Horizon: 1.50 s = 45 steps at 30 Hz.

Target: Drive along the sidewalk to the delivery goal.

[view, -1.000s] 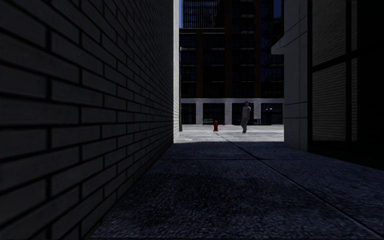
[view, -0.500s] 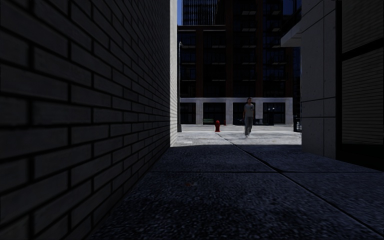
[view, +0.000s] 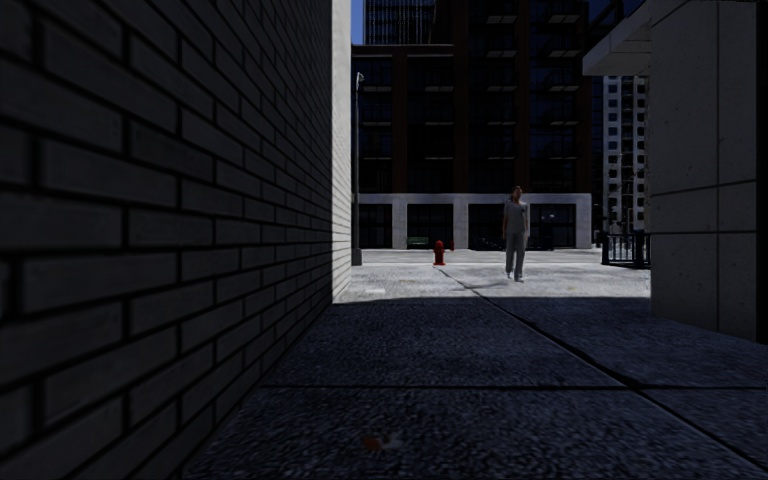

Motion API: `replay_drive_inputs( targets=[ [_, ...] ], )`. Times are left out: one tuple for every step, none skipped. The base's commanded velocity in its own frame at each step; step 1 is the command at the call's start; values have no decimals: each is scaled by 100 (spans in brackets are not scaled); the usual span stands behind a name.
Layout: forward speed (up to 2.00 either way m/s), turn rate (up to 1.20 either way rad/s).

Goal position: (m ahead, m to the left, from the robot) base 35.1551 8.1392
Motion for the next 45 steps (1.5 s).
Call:
replay_drive_inputs(
  targets=[
    [172, 0],
    [172, 0],
    [172, 0],
    [172, 0],
    [172, 0],
    [172, 0],
    [172, 0],
    [172, 0],
    [172, 0],
    [172, 0],
    [172, 0],
    [172, 0],
    [172, 0],
    [172, 0],
    [172, 0],
    [172, 0],
    [172, 0],
    [172, 0],
    [172, 0],
    [172, 0],
    [172, 0],
    [171, 0],
    [171, 0],
    [171, 0],
    [171, 0],
    [170, 0],
    [169, -28],
    [169, -51],
    [169, -63],
    [169, -66],
    [168, -62],
    [168, -62],
    [167, -7],
    [164, 0],
    [163, 0],
    [161, 0],
    [161, 0],
    [161, 0],
    [160, 0],
    [160, 0],
    [160, 0],
    [160, 0],
    [160, 0],
    [160, 0],
    [160, 0]
  ],
)
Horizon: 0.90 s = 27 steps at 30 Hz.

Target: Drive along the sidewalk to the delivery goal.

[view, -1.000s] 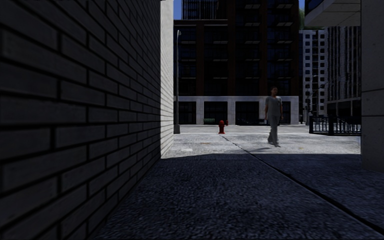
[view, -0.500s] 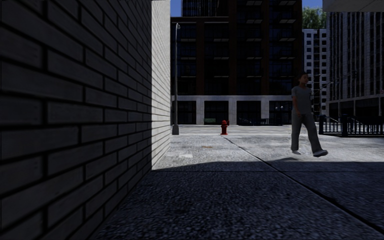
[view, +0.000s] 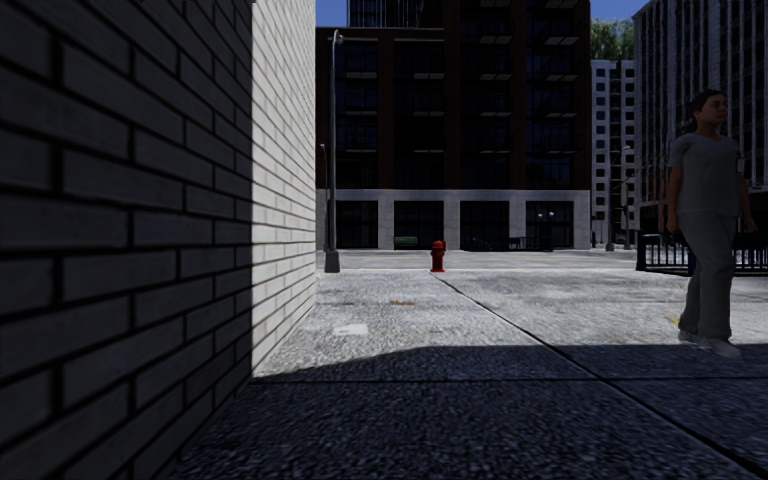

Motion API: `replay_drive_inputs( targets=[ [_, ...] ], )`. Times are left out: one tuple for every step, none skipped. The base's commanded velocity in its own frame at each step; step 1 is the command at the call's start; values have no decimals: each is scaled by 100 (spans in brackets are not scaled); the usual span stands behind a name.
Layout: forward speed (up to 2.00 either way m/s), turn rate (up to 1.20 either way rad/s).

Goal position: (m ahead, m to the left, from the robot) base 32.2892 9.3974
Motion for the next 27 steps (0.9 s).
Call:
replay_drive_inputs(
  targets=[
    [159, 0],
    [159, 0],
    [159, 0],
    [159, 0],
    [159, 0],
    [159, 0],
    [159, 0],
    [158, 0],
    [158, 0],
    [158, 0],
    [158, 0],
    [158, 0],
    [158, 0],
    [158, 0],
    [158, 0],
    [158, 0],
    [158, 0],
    [158, 0],
    [158, 0],
    [158, 0],
    [158, 0],
    [158, 0],
    [158, 0],
    [158, 0],
    [158, 0],
    [158, 0],
    [158, 0]
  ],
)
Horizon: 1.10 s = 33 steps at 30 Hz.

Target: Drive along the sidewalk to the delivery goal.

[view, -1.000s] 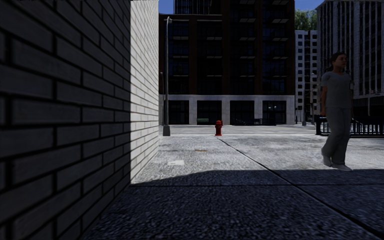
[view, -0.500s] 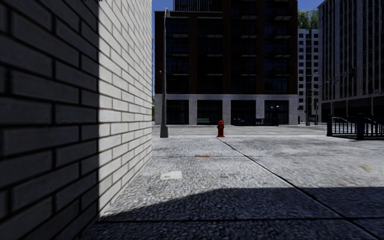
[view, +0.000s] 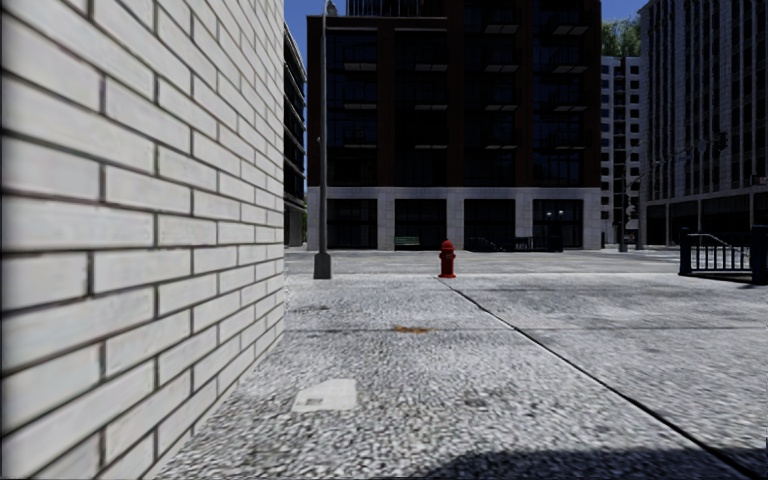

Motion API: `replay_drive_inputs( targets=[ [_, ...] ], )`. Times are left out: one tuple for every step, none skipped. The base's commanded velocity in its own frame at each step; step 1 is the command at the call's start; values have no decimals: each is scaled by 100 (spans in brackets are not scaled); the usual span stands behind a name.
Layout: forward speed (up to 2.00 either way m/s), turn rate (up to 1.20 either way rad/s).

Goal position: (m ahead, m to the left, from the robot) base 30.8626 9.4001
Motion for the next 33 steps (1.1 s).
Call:
replay_drive_inputs(
  targets=[
    [158, 0],
    [158, 0],
    [158, 0],
    [158, 0],
    [158, 0],
    [158, 0],
    [158, 0],
    [158, 0],
    [158, 0],
    [158, 0],
    [158, 0],
    [158, 0],
    [158, 0],
    [158, 0],
    [158, 0],
    [158, 0],
    [158, 0],
    [158, 0],
    [158, 0],
    [158, 0],
    [158, 0],
    [158, 0],
    [158, 0],
    [158, 0],
    [158, 0],
    [158, 0],
    [158, -14],
    [158, -31],
    [158, -39],
    [158, -44],
    [158, -47],
    [158, -54],
    [158, -63]
  ],
)
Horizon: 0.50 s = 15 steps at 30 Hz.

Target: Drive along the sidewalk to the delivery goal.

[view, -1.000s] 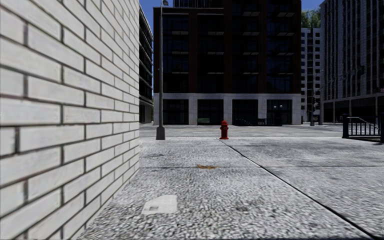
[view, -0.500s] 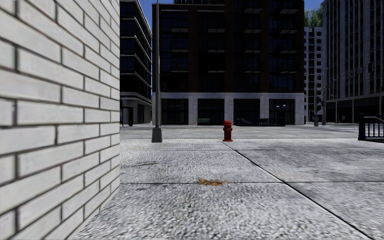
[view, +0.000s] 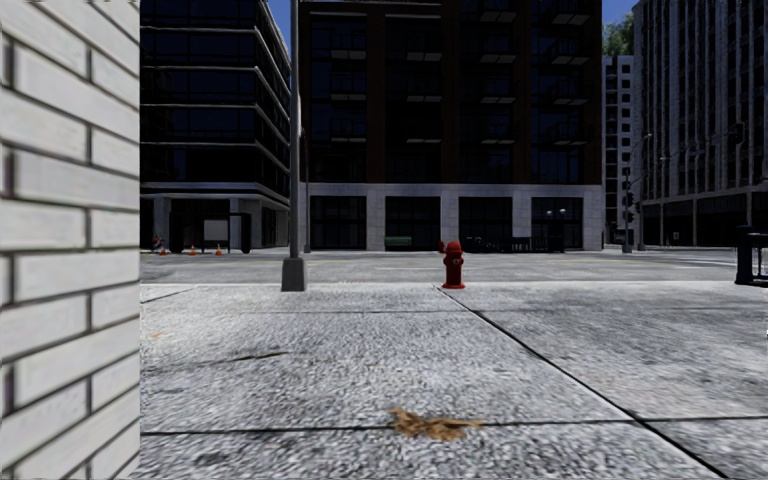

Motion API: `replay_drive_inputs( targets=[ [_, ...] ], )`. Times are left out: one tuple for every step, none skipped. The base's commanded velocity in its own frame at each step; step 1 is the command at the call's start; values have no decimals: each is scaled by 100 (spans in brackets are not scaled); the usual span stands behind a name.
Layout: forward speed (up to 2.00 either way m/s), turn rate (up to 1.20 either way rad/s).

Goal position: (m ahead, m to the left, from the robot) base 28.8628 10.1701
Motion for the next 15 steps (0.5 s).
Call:
replay_drive_inputs(
  targets=[
    [158, -66],
    [158, -66],
    [158, -67],
    [158, -67],
    [158, -67],
    [158, -67],
    [158, -67],
    [158, -67],
    [158, -67],
    [158, -67],
    [158, -67],
    [158, -67],
    [158, -67],
    [158, -67],
    [158, -67]
  ],
)
